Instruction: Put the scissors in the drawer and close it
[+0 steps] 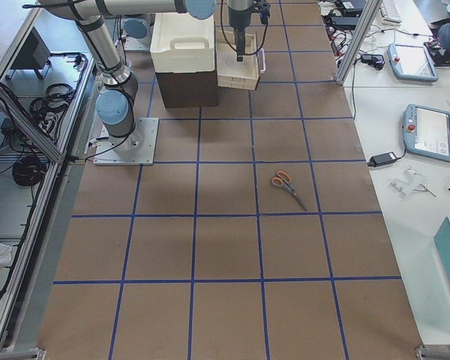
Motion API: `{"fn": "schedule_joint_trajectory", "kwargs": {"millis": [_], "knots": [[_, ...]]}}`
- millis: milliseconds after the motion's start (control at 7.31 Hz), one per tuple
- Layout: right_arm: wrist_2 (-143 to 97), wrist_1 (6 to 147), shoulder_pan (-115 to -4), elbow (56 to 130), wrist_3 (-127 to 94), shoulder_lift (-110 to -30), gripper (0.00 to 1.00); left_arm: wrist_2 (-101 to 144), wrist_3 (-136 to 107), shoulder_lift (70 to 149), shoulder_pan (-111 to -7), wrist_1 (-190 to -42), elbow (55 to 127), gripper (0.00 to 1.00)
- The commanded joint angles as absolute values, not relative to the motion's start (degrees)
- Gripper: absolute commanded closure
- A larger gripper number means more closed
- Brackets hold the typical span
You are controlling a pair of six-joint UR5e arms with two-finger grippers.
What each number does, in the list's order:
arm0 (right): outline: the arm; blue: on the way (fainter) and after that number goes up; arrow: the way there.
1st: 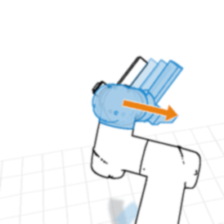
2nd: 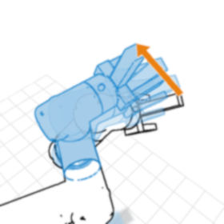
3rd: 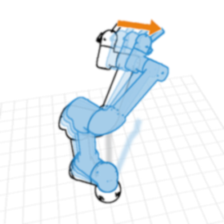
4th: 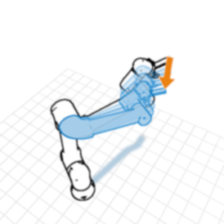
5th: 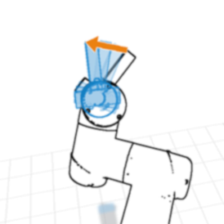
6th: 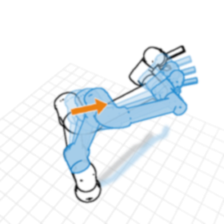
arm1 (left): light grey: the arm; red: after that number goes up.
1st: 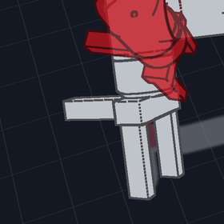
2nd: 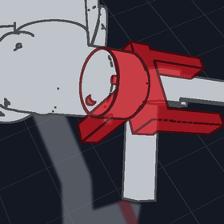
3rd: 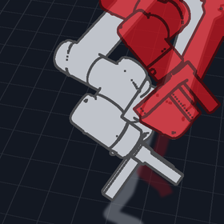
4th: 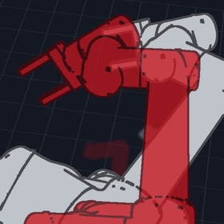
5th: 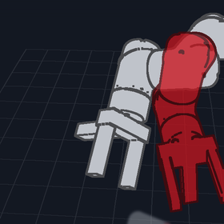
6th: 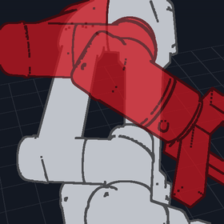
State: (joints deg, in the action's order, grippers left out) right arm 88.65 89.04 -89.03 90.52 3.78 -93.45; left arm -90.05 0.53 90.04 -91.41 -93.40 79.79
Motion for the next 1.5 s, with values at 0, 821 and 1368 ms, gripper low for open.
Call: {"fn": "schedule_joint_trajectory", "kwargs": {"millis": [0,821,1368], "knots": [[88.86,88.42,-89.03,90.53,3.87,-93.34,0.00,-90.09,0.53,89.56,-91.41,-93.25,79.98,0.00],[88.33,89.03,-89.03,90.62,3.87,-93.17,0.00,-90.18,0.53,90.00,-91.14,-93.16,80.16,0.00],[88.24,89.21,-88.86,90.70,4.57,-93.17,0.00,-90.18,0.53,90.18,-91.23,-91.85,81.21,0.00]]}}
